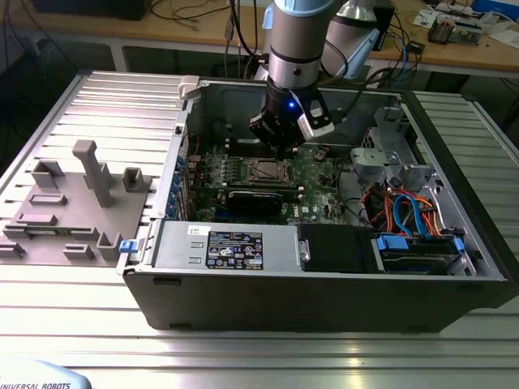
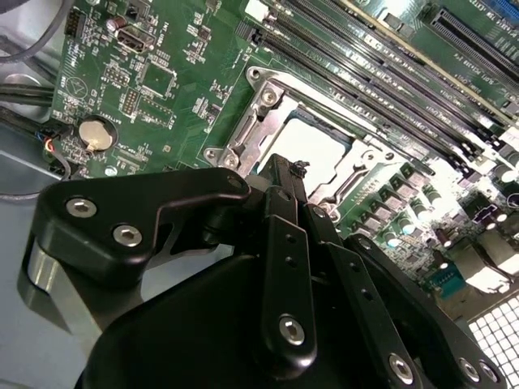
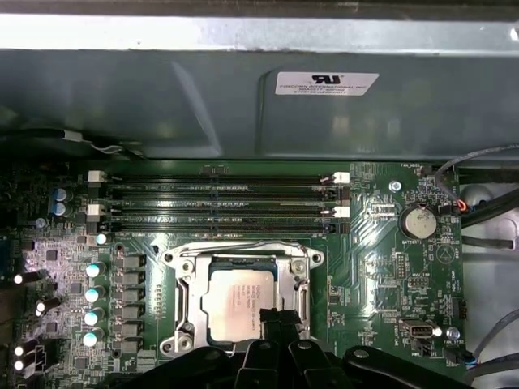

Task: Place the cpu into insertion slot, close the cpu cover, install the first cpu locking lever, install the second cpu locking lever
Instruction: 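Install the second cpu locking lever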

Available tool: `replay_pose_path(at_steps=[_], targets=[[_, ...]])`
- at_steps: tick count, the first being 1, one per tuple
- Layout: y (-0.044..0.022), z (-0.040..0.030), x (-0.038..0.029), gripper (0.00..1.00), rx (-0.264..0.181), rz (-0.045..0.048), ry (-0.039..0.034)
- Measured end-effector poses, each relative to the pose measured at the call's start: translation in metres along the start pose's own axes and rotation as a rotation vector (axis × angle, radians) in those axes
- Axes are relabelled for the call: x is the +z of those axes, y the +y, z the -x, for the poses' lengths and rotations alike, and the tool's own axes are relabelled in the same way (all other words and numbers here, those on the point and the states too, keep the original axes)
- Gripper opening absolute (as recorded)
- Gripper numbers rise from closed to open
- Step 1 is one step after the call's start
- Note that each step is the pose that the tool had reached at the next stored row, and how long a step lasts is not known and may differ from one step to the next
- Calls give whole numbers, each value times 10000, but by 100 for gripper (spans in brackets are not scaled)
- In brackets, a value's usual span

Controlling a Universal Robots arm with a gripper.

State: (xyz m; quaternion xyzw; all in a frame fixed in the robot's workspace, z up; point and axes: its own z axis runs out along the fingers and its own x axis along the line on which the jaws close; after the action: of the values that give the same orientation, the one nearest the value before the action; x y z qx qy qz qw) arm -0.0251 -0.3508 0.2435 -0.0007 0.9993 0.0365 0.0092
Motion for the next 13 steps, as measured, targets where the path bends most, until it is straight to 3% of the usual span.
replay_pose_path(at_steps=[4,13], targets=[[4,1,-49,11,0,1,-1],[5,1,-63,11,0,1,-1]])
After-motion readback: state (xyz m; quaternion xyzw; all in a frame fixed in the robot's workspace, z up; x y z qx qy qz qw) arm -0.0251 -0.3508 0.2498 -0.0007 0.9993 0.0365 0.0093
